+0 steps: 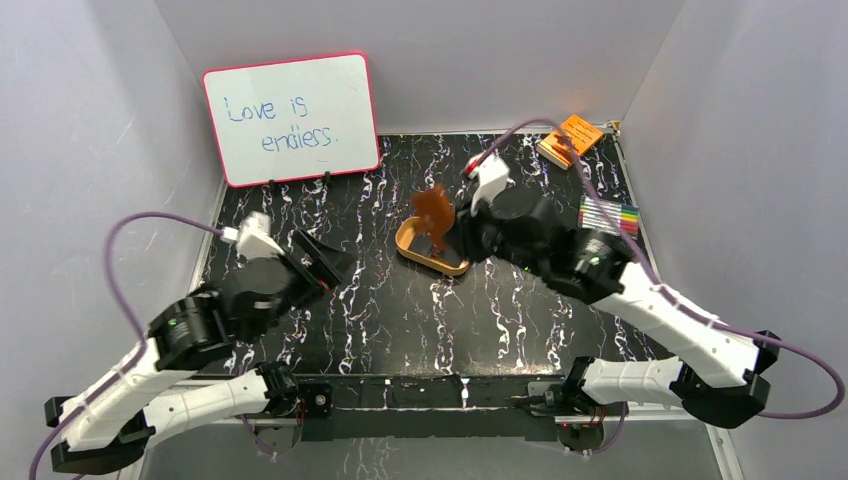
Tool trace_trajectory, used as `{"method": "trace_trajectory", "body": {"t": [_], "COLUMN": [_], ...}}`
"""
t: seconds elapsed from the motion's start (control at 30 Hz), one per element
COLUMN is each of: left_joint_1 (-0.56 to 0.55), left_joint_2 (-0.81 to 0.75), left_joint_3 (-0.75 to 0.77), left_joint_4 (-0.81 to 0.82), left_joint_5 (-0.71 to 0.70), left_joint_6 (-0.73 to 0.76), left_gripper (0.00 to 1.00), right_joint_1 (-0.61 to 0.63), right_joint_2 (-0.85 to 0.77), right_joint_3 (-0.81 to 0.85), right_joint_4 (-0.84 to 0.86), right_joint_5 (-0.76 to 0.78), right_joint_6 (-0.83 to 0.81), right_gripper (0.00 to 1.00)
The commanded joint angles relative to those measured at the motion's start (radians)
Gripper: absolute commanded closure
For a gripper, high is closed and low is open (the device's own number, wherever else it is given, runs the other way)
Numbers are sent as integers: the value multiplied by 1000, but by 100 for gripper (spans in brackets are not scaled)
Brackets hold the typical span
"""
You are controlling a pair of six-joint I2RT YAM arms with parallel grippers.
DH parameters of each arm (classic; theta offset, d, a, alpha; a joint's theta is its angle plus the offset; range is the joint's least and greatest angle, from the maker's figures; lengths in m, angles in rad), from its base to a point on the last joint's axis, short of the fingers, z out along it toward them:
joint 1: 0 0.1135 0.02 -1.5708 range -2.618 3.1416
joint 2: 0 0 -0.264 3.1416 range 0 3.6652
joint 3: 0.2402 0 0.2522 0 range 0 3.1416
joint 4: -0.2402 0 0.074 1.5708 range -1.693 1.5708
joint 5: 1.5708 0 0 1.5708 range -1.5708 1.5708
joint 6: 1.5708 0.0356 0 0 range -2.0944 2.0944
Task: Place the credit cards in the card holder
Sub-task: Pick up the card holder from the center of the board, then close the card holder at the center of the board.
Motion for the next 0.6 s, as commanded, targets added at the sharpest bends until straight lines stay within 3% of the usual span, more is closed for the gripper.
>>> {"method": "trace_trajectory", "body": {"t": [0.0,0.1,0.23,0.27,0.47,0.57], "left_joint_1": [3,3,3,3,3,3], "left_joint_2": [-3,3,23,27,44,82], "left_joint_3": [165,178,129,109,-25,-40], "left_joint_4": [71,269,485,534,879,955], "left_joint_5": [-221,-231,-207,-189,-68,-18], "left_joint_6": [330,489,599,611,698,731], "left_gripper": [13,11,10,10,9,9], "right_joint_1": [0,1,0,1,0,11], "right_joint_2": [29,-24,-142,-143,-88,-78], "right_joint_3": [309,219,-112,-137,-161,-201], "right_joint_4": [-199,98,881,950,972,1000], "right_joint_5": [454,669,757,750,713,712], "right_joint_6": [-456,-793,-1426,-1494,-1606,-1630], "right_gripper": [100,100,100,100,100,100]}}
